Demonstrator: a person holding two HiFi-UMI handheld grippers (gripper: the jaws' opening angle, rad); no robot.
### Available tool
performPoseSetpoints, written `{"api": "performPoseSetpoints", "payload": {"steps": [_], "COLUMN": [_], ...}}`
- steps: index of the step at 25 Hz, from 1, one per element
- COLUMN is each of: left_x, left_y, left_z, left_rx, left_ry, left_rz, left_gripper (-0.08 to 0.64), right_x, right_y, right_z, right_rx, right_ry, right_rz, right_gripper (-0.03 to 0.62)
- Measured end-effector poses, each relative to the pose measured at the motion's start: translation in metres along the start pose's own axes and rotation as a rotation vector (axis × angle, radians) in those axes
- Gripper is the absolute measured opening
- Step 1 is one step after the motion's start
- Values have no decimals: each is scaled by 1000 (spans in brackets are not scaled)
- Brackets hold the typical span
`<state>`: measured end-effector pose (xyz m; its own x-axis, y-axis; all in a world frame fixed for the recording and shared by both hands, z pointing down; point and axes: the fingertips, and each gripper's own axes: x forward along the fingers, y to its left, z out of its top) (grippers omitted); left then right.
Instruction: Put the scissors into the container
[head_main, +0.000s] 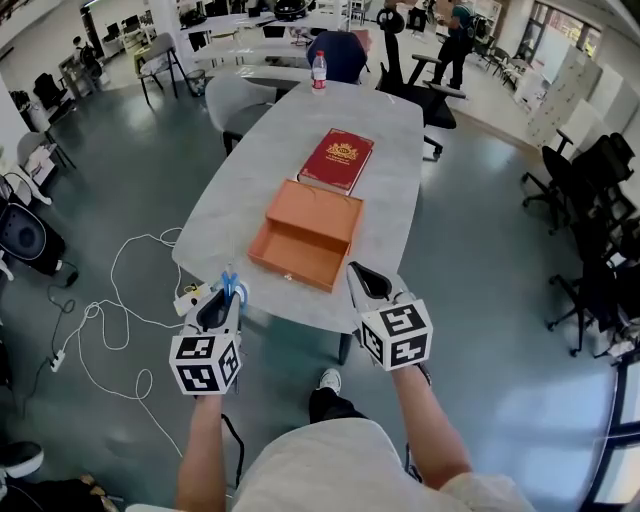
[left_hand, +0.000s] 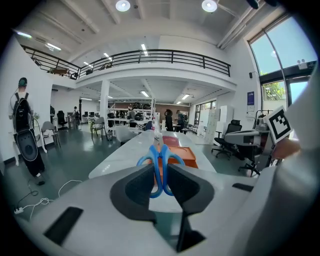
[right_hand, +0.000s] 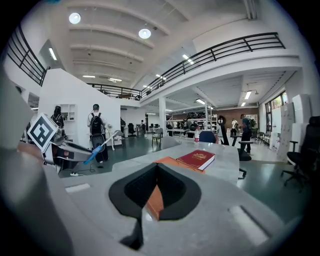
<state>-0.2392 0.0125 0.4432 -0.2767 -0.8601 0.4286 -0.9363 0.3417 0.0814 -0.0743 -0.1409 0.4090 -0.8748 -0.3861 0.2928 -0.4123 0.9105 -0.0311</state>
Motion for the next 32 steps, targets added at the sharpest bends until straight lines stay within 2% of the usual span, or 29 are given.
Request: {"api": "performPoseSetpoints", "payload": {"steps": [9, 19, 26, 32], "left_x": [80, 126, 159, 189], "left_y": [-7, -18, -19, -14], "left_z": [31, 49, 47, 43], "left_rx": [14, 82, 181, 267], "left_ry": [31, 69, 115, 157], "left_rz": [-16, -35, -137, -271], "left_gripper": [80, 80, 80, 80], "right_x": [54, 77, 87, 98], "right_y": [-62, -105, -118, -116], "right_z": [12, 16, 15, 15], "right_rx": [16, 60, 77, 92], "right_ry": [16, 5, 9, 20], "right_rz": [-2, -17, -94, -203], "right_gripper": [5, 5, 5, 5]}}
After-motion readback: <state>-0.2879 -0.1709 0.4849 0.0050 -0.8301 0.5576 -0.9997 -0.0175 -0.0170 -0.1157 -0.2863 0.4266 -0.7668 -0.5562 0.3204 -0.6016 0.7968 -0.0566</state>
